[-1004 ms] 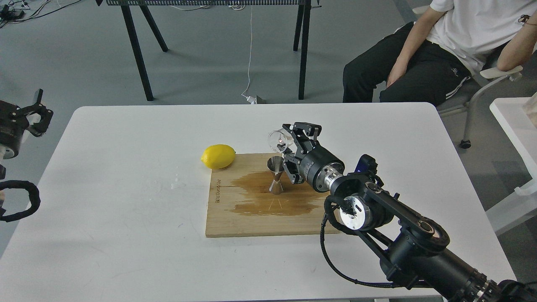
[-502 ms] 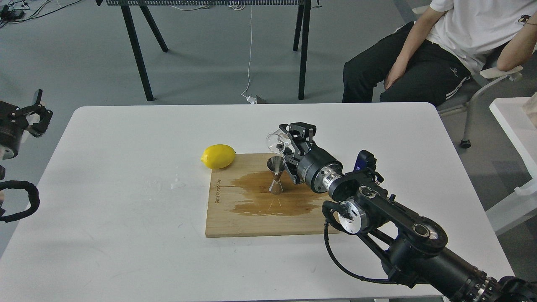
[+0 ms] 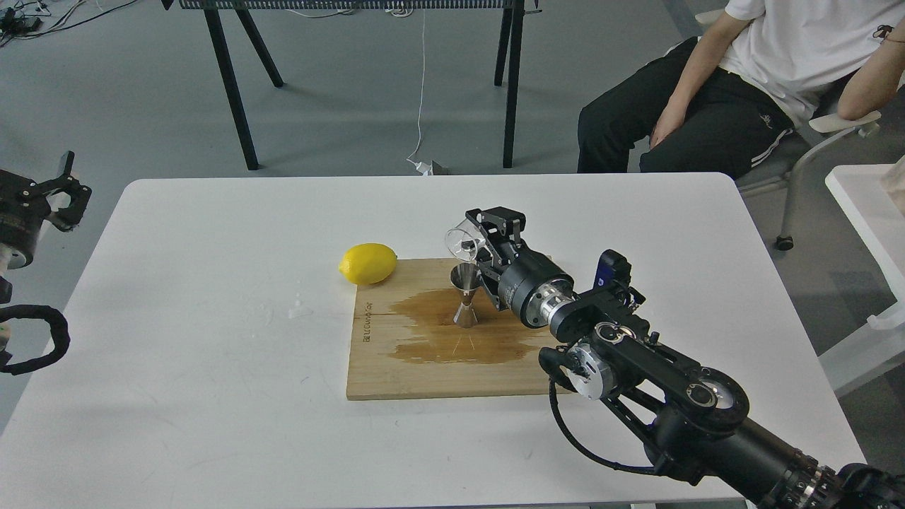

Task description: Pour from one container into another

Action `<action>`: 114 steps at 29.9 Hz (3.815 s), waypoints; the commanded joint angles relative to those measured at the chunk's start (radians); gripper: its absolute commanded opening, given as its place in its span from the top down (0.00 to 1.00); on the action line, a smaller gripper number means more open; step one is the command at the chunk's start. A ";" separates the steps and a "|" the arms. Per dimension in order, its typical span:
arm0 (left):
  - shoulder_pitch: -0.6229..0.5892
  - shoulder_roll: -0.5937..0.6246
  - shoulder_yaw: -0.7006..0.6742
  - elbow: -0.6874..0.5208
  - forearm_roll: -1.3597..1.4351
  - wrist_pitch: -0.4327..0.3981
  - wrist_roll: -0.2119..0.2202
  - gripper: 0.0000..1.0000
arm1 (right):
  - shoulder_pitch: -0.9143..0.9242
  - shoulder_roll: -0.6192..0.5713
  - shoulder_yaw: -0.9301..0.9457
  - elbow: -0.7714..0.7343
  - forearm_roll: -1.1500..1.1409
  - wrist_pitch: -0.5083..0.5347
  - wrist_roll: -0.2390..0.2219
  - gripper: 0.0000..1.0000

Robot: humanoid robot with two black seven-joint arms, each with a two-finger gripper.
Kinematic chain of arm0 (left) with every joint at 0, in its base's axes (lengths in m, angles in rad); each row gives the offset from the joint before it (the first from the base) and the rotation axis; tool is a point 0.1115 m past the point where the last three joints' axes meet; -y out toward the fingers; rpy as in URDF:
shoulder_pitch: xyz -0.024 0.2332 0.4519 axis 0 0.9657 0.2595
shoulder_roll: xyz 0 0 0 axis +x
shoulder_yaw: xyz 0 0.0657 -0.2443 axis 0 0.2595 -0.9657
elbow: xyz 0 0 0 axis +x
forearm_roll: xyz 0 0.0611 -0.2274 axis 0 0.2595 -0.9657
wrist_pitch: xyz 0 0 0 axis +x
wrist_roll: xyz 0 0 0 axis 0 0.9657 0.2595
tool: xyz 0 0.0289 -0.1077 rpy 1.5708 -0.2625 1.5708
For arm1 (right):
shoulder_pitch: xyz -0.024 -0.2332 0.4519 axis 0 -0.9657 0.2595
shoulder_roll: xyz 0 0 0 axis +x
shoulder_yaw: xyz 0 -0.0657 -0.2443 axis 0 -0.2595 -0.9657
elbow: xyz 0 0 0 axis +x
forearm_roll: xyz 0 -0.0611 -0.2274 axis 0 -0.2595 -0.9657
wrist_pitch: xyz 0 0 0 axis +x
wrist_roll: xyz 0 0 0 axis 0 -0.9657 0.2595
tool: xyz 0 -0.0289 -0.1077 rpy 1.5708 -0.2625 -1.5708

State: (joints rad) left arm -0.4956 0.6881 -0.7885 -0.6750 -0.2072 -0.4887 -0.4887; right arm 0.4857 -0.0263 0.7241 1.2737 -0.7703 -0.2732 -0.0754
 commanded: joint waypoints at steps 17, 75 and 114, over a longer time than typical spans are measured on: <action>0.000 -0.005 0.000 0.000 0.000 0.000 0.000 0.00 | 0.036 -0.029 -0.046 -0.034 -0.115 -0.021 0.040 0.70; 0.020 -0.007 0.000 0.002 -0.001 0.000 0.000 0.00 | 0.137 -0.124 -0.299 -0.060 -0.368 -0.093 0.126 0.70; 0.017 -0.013 -0.003 -0.009 -0.003 0.000 0.000 0.00 | -0.217 -0.247 0.394 0.150 0.590 0.075 -0.010 0.70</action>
State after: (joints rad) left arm -0.4787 0.6792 -0.7915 -0.6833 -0.2103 -0.4887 -0.4887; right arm 0.3099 -0.2680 1.0325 1.4382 -0.3015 -0.2542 -0.0593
